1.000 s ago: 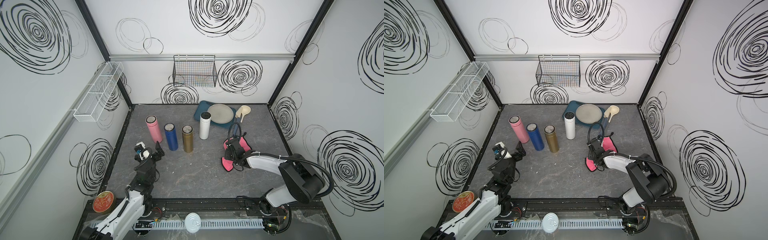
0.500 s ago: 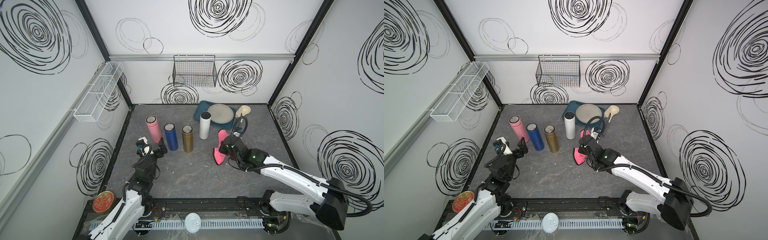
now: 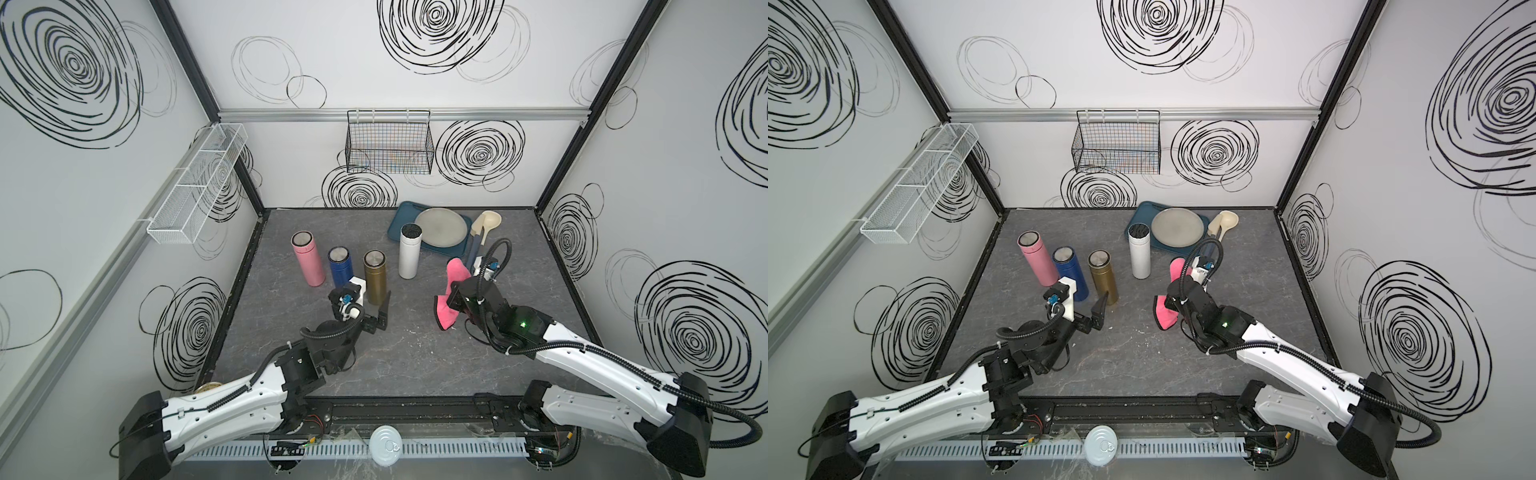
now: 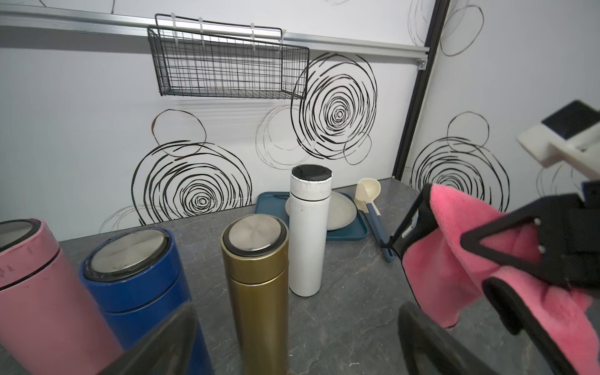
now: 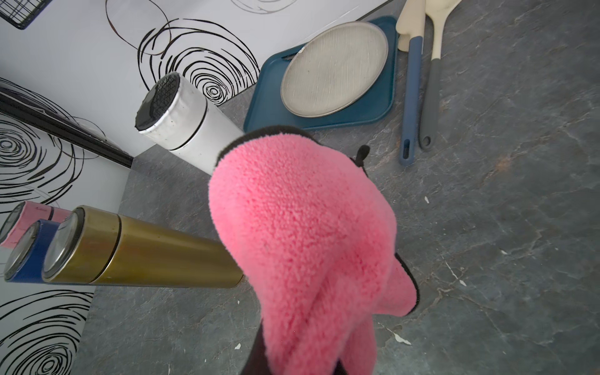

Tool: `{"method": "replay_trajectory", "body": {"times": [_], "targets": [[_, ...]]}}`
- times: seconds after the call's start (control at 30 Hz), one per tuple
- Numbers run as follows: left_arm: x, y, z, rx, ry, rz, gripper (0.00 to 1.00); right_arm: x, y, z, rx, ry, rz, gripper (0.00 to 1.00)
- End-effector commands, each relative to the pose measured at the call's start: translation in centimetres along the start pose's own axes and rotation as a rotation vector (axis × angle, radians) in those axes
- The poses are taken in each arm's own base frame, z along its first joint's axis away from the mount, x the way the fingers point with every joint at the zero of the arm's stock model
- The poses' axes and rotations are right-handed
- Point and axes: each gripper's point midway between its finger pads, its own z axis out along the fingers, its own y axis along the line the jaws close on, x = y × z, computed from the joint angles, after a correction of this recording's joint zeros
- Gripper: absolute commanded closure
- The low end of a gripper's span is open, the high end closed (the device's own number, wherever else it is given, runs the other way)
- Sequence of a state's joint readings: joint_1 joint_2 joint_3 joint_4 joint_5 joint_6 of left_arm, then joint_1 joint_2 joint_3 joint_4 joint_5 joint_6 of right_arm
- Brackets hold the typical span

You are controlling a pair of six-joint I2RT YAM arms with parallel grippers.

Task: Wipe the surface of the thermos
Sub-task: Pick up the cleaning item at the center of the board, then pick up the thermos from the center of the board.

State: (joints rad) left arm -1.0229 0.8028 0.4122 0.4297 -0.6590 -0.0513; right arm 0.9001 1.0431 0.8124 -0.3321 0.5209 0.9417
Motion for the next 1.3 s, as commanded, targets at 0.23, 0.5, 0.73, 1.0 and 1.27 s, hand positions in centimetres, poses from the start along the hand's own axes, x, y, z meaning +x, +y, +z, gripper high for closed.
{"method": "replay_trajectory", "body": {"times": [0.23,0.5,0.73,1.0,1.27], "targets": [[-1.6,2.6,1.7,-0.120,-0.055,-0.080,0.01,-0.7,0.1,0.5,0.009,-0.012,0.034,1.00],[0.5,3.6,3.7,-0.064,-0.027,-0.140,0.01,-1.0,-0.4,0.3,0.018,-0.011,0.066,1.00],[1.7,2.9,5.7,-0.079,0.015,-0.107,0.01,-1.2,0.1,0.6,0.017,-0.002,0.064,1.00],[2.6,3.5,7.1,-0.121,0.020,-0.104,0.01,-0.8,-2.8,1.4,0.093,0.006,0.075,1.00],[2.8,3.9,8.5,-0.104,-0.040,-0.119,0.01,-0.9,-8.4,2.1,0.221,0.002,0.119,1.00]]}}
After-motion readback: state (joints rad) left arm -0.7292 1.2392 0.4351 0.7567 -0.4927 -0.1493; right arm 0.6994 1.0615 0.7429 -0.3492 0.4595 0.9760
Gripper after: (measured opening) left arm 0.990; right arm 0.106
